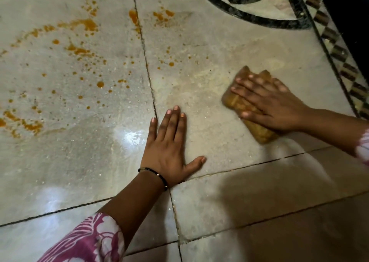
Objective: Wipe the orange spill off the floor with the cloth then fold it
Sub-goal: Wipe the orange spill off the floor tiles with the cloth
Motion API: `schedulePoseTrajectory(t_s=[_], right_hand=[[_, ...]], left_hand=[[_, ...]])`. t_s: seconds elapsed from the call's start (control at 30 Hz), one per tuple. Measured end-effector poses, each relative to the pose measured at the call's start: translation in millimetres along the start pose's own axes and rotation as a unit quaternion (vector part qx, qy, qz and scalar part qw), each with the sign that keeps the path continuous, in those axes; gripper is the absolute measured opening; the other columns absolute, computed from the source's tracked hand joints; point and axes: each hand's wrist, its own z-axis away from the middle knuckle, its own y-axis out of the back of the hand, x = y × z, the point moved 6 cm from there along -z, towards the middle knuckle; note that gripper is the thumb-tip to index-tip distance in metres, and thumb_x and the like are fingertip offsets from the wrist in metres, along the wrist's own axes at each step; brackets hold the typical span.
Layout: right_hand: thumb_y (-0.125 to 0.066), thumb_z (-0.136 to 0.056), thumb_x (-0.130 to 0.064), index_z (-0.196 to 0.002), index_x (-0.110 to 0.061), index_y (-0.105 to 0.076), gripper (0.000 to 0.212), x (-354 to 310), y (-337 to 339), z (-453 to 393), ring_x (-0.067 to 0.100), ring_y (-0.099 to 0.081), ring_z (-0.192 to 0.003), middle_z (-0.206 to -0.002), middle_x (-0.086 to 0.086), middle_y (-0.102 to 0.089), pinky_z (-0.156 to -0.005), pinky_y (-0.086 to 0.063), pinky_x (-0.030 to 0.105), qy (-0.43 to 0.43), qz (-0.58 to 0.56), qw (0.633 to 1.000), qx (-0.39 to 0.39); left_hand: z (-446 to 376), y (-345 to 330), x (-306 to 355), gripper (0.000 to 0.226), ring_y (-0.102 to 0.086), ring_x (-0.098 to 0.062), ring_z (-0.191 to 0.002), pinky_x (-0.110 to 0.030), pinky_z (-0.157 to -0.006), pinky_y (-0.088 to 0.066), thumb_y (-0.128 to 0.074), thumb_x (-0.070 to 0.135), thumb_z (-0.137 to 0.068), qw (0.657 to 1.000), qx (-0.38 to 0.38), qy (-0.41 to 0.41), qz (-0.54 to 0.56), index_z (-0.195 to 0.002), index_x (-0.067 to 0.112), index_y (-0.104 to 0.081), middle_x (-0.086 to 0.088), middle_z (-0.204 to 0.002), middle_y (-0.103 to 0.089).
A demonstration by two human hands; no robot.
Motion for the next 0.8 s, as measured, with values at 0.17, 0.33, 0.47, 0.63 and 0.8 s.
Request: schedulePoseTrajectory(t_s=[0.17,0.33,0.47,0.63,0.8], right_hand=[[0.001,-0.073,-0.085,-0.143,-0.046,0.020,0.082,54,12,-21,0.014,0.015,-0.144,-0.155,-0.014,0.021,-0.113,0.002,0.050,-0.045,0.017,0.996,-0.071],[-0.016,-0.089,-0.070,-0.150,-0.031,0.004,0.076,31,37,-107,0.021,0.012,-0.145,-0.159,-0.005,0.012,-0.111,0.004,0.059,-0.148,-0.035,0.988,-0.033],[-0.016,-0.091,-0.066,-0.151,-0.028,0.001,0.073,-51,28,-102,0.020,0.010,-0.145,-0.160,-0.003,0.008,-0.113,0.004,0.057,-0.083,-0.019,0.996,-0.019],[-0.017,-0.083,-0.074,-0.149,-0.036,-0.013,0.077,-51,10,-18,0.018,-0.011,-0.145,-0.159,-0.007,-0.013,-0.112,-0.012,0.052,-0.009,-0.005,0.999,0.041],[-0.017,-0.082,-0.076,-0.149,-0.034,-0.015,0.079,10,23,-53,0.021,-0.012,-0.145,-0.158,-0.003,-0.016,-0.111,-0.008,0.058,-0.139,0.006,0.987,0.083]], left_hand=[[0,2,1,0.102,0.001,-0.023,-0.147,-0.052,-0.117,-0.005,-0.027,0.077,-0.079,1.000,0.000,0.003,0.006,-0.150,0.007,-0.010,-0.011,-0.159,-0.003],[0,2,1,0.102,0.004,-0.023,-0.147,-0.051,-0.117,-0.003,-0.026,0.077,-0.079,1.000,-0.010,0.004,0.001,-0.151,0.007,-0.008,-0.011,-0.159,-0.001],[0,2,2,0.102,0.000,-0.024,-0.147,-0.051,-0.117,-0.004,-0.028,0.077,-0.078,1.000,-0.004,0.005,0.000,-0.150,0.007,-0.011,-0.012,-0.159,-0.004],[0,2,0,0.102,-0.003,-0.025,-0.147,-0.052,-0.117,-0.005,-0.029,0.077,-0.078,1.000,0.011,0.002,0.003,-0.150,0.007,-0.012,-0.012,-0.159,-0.006],[0,2,1,0.102,0.000,-0.024,-0.147,-0.052,-0.117,-0.005,-0.030,0.076,-0.078,1.000,-0.003,0.005,0.008,-0.151,0.008,-0.010,-0.012,-0.159,-0.004]])
